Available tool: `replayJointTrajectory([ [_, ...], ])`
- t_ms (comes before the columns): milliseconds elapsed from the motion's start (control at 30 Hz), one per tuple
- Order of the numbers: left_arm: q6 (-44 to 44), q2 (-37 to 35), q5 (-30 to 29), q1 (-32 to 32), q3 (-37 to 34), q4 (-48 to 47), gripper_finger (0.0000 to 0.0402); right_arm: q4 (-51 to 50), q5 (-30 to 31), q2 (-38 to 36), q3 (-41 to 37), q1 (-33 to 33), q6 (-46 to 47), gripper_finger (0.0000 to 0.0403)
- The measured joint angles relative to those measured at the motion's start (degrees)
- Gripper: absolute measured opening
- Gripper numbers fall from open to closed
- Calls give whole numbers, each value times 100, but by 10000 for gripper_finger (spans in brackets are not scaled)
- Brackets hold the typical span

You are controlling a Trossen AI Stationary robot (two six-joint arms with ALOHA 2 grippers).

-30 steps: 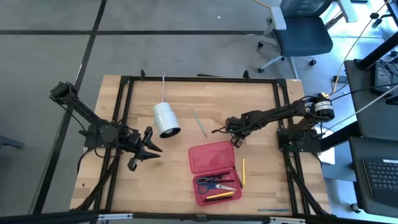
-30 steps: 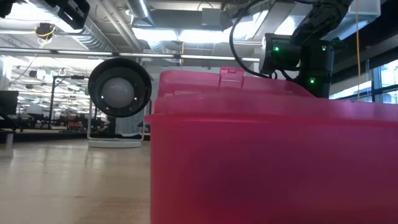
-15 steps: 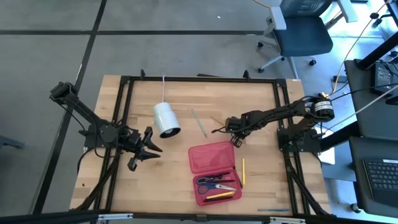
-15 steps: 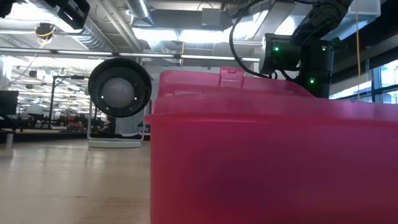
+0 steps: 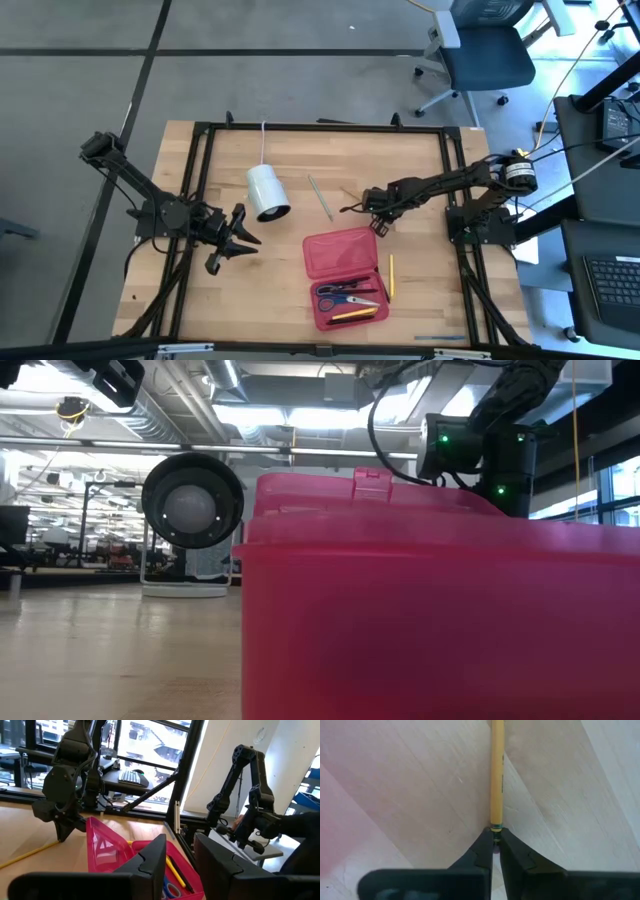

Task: Pick & place school supplies into a supply box
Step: Put the yellow pencil into the pink supply box

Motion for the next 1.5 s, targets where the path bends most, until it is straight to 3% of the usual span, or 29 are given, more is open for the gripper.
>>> replayJointTrajectory([
  [900, 0, 0, -2, 2, 0, 0, 95, -1270, 87, -92, 329, -7, 9, 21],
  [1067, 2, 0, -2, 2, -1, 2, 93, -1490, 380, -586, 342, -7, 130, 21],
  [1500, 0, 0, -2, 2, 0, -1, 94, -1551, 418, -2466, 360, 129, 148, 21],
])
